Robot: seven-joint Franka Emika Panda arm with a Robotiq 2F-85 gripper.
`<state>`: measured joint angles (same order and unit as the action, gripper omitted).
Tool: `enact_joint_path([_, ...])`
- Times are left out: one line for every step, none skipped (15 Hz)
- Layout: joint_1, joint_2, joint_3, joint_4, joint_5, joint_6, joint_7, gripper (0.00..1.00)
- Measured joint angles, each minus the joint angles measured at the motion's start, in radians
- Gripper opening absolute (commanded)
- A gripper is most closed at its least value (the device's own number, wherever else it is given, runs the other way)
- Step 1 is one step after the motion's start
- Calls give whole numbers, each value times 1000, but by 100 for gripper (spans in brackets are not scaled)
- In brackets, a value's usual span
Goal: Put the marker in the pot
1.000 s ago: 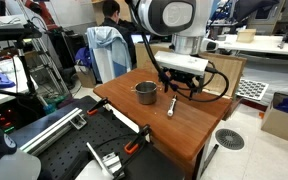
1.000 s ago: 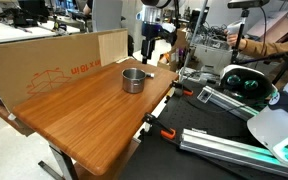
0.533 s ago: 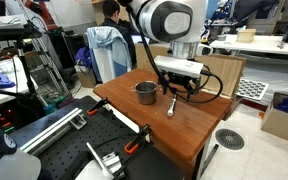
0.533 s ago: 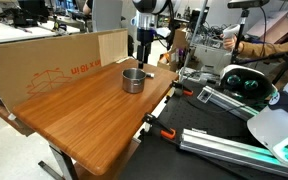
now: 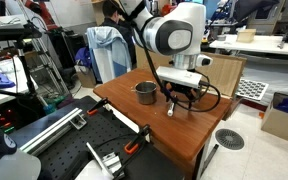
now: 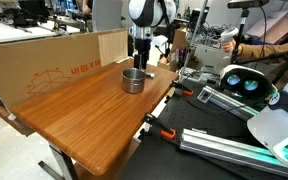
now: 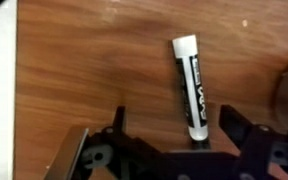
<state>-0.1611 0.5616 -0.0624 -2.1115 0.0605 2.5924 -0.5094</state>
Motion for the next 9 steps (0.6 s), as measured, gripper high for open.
enact_joint_path([0,9,2,6,-1,1,8,75])
enact_joint_path([0,17,3,12,-2,2,14,74])
enact_joint_path([0,20,3,17,-4,2,21,68])
enact_joint_path([-1,20,3,21,-7,2,27,58])
enact_joint_path([-3,20,3,25,-9,3,33,51])
enact_joint_path([-4,20,4,29,-10,3,37,43])
enact_joint_path([-4,20,4,33,-11,3,38,36])
enact_joint_path([-4,20,5,36,-12,3,38,28])
enact_joint_path([-5,19,6,38,-14,3,38,21])
